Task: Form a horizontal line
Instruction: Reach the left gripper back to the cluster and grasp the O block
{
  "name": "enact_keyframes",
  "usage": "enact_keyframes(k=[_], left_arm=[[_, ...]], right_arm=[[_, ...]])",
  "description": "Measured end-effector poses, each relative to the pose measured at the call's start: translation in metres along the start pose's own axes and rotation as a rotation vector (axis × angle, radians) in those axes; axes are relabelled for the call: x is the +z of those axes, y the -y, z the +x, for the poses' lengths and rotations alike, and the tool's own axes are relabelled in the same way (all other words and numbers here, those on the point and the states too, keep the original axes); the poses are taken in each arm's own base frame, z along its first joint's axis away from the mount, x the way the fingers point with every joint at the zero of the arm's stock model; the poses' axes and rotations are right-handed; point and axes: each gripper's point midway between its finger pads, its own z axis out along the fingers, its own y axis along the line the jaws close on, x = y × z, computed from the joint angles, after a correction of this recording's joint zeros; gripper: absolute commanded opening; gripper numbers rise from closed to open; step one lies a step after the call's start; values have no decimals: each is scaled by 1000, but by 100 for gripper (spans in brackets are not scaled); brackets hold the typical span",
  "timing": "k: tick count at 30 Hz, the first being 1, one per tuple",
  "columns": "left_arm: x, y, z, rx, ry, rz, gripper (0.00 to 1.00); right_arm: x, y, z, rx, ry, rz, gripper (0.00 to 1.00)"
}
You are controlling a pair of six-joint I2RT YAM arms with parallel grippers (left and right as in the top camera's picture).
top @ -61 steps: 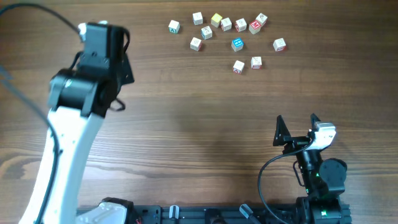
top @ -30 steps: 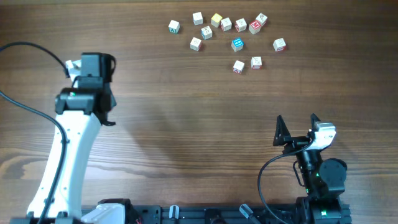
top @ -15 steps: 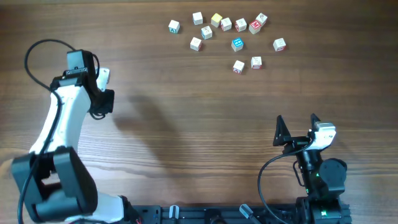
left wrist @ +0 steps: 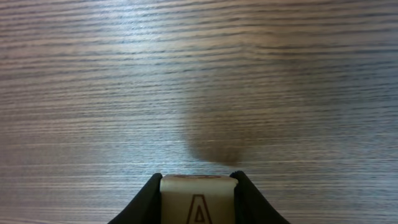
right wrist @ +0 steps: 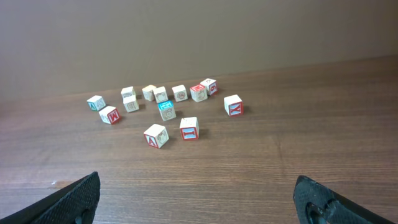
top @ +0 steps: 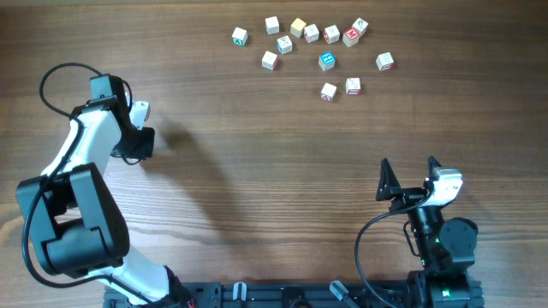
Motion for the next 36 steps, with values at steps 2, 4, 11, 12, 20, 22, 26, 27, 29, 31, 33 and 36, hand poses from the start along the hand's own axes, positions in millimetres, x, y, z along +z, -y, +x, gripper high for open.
enact_keyframes(k=[2, 4, 11, 12, 20, 22, 26, 27, 29, 31, 33, 36], left_arm=[[0, 4, -1, 3, 7, 23, 39], [0, 7, -2, 7, 12, 39, 43], [0, 10, -1, 13, 10, 55, 61], [0, 10, -1, 13, 10, 55, 75], [-2, -14, -1, 16, -6, -73, 100], [-7, -19, -8, 13, 10, -95, 100], [-35, -30, -48, 11, 113, -139, 100], [-41, -29, -56, 18, 135, -142, 100], [-53, -16, -74, 52, 184, -138, 100], [-69, 7, -92, 104, 240, -120, 100], [-87, 30, -105, 157, 298, -108, 100], [-123, 77, -122, 254, 413, -87, 100]], right_arm=[[0, 0, 0, 0, 0, 0, 100], [0, 0, 0, 0, 0, 0, 99], [0, 0, 0, 0, 0, 0, 100], [0, 0, 0, 0, 0, 0, 100], [0, 0, 0, 0, 0, 0, 100], [0, 0, 0, 0, 0, 0, 100], [0, 0, 0, 0, 0, 0, 100], [0, 0, 0, 0, 0, 0, 100], [0, 0, 0, 0, 0, 0, 100], [0, 0, 0, 0, 0, 0, 100], [0, 0, 0, 0, 0, 0, 100], [0, 0, 0, 0, 0, 0, 100]])
